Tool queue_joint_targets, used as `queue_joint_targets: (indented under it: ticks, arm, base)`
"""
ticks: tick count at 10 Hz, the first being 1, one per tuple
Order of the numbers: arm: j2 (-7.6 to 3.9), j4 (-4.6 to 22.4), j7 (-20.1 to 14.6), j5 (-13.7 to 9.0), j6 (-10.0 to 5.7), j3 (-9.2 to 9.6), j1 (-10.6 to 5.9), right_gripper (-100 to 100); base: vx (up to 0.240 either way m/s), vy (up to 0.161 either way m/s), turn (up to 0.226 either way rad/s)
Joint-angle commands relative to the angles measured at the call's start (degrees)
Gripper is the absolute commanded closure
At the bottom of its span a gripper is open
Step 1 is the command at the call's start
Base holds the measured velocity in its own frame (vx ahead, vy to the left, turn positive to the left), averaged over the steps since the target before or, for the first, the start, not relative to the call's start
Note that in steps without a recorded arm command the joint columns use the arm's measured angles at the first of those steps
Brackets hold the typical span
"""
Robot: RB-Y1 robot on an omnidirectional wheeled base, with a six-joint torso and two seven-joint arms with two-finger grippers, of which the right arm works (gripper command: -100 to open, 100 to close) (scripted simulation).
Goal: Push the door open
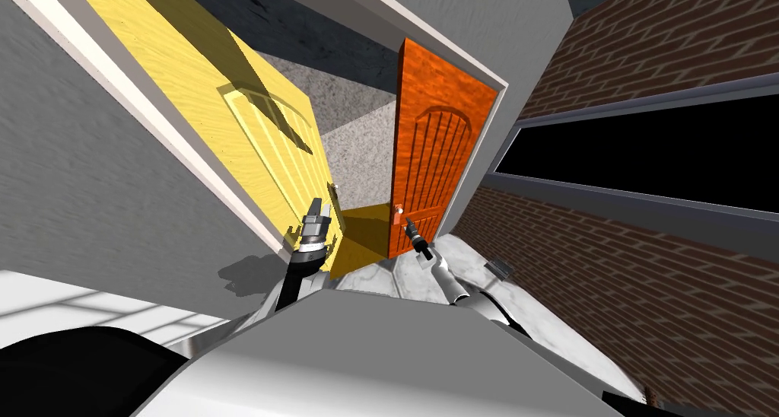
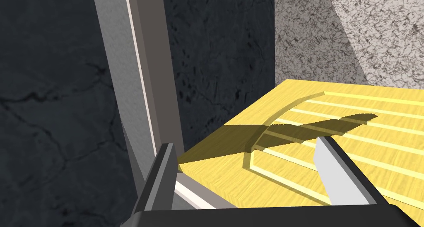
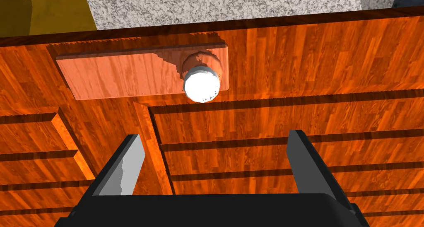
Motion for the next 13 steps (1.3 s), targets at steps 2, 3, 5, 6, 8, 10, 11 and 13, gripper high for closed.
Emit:
queue_joint_targets:
  ticks: [2, 3, 5, 6, 8, 10, 11, 13]
  arm:
    - [-0.1, 3.06, -0.76, 0.45, -0.31, 0.39, -1.75, -100]
    - [-0.13, 4.19, -1.01, 0.61, -0.43, 0.52, -2.4, -100]
    - [-0.07, 4.69, -0.99, 0.64, -0.49, 0.51, -2.73, -100]
    - [0.03, 4.94, -0.76, 0.52, -0.5, 0.29, -2.8, -100]
    - [0.18, 5.07, -0.42, 0.36, -0.48, 0.01, -2.79, -100]
    - [0.41, 5.27, 0.09, 0.13, -0.44, -0.4, -2.78, -100]
    - [0.51, 5.36, 0.32, 0.02, -0.42, -0.59, -2.77, -100]
    - [0.67, 5.5, 0.67, -0.14, -0.39, -0.87, -2.76, -100]
  base:
    - [0.063, -0.09, 0.044]
    - [0.079, -0.089, 0.044]
    - [0.047, -0.059, 0.022]
    - [0.126, 0.024, 0.034]
    - [0.197, 0.069, 0.028]
    - [0.202, 0.088, 0.037]
    - [0.204, 0.08, 0.043]
    - [0.189, 0.062, 0.028]
